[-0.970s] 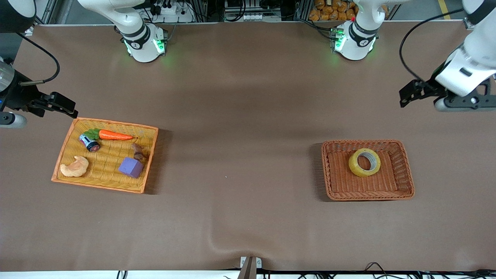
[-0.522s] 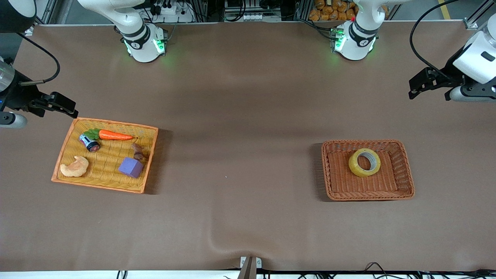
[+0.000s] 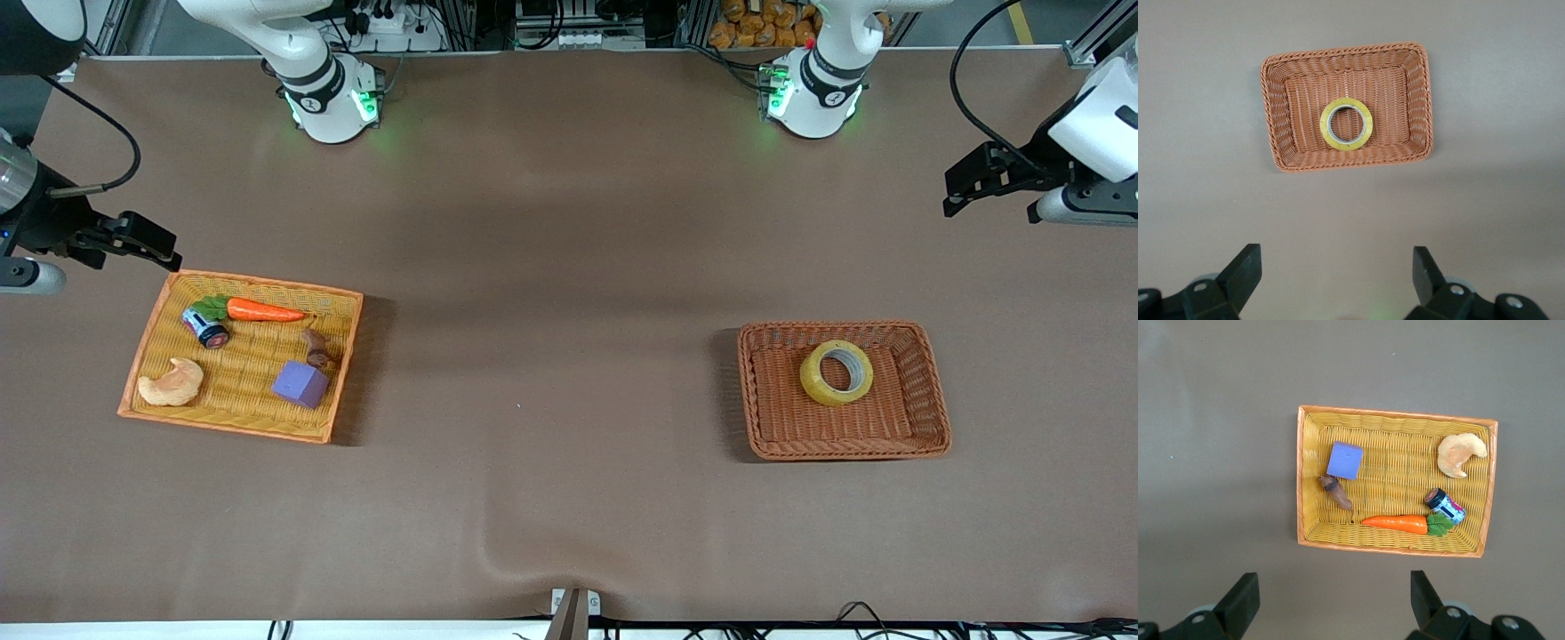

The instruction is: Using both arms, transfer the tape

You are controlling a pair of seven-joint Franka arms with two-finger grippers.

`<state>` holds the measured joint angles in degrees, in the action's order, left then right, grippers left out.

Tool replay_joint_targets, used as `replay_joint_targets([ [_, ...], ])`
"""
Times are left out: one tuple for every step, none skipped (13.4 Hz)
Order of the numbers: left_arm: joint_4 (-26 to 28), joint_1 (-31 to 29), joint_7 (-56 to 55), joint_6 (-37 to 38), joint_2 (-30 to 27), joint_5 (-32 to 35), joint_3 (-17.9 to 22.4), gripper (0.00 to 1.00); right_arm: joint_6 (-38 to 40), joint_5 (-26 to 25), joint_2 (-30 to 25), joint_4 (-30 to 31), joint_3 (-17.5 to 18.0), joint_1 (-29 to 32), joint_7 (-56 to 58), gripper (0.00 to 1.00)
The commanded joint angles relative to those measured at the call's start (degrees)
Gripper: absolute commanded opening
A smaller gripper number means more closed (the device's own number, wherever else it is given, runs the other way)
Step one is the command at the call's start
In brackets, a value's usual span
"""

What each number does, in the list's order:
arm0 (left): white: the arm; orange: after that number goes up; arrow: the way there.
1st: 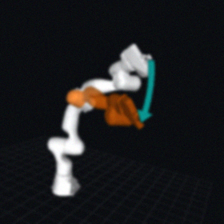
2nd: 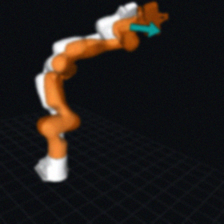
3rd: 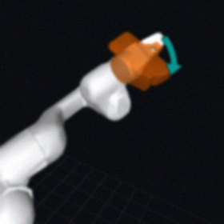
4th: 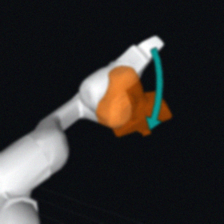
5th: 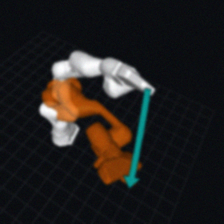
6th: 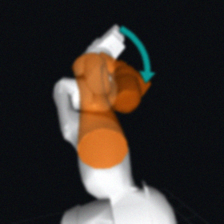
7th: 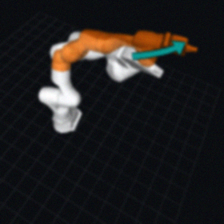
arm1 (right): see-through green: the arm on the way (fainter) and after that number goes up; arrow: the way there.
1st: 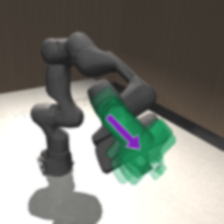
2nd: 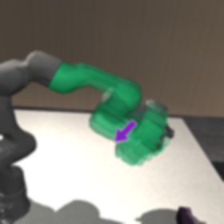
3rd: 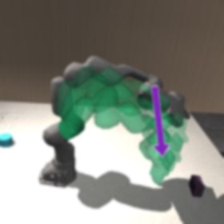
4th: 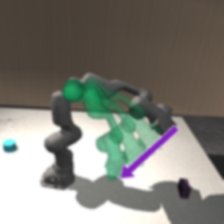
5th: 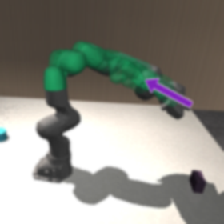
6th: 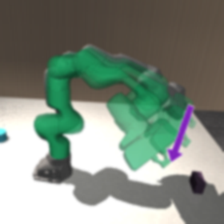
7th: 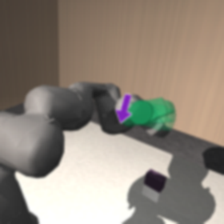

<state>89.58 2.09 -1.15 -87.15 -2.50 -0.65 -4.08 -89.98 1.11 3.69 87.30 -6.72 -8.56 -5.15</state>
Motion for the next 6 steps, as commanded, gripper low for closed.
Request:
replay_joint_targets([
  [-2.48,-0.51,0.54,1.63,0.57,-1.19,0.3,1.0,0.77,-0.14,0.88,-1.61,0.13,-0.06,-0.21,1.0],
  [-2.57,-1.03,0.54,1.63,0.57,-1.28,-0.31,1.0,0.77,-0.23,0.88,-1.61,0.13,-0.06,-0.21,1.0],
  [-2.57,-1.21,0.45,1.63,0.66,-1.2,-0.49,1.0,0.77,-0.23,0.88,-1.61,0.13,0.03,-0.39,1.0],
  [-2.57,-1.21,0.45,1.63,0.75,-1.19,-0.49,1.0,0.77,-0.14,0.88,-1.61,0.13,0.03,-0.74,1.0],
  [-2.57,-1.13,0.45,1.63,0.75,-1.11,-0.49,1.0,0.77,0.04,0.79,-1.61,0.13,0.03,-1.61,1.0],
  [-2.57,-1.13,0.27,1.63,0.92,-0.85,-0.58,1.0,0.77,-0.14,0.88,-1.61,0.13,0.03,-1.79,1.0],
])
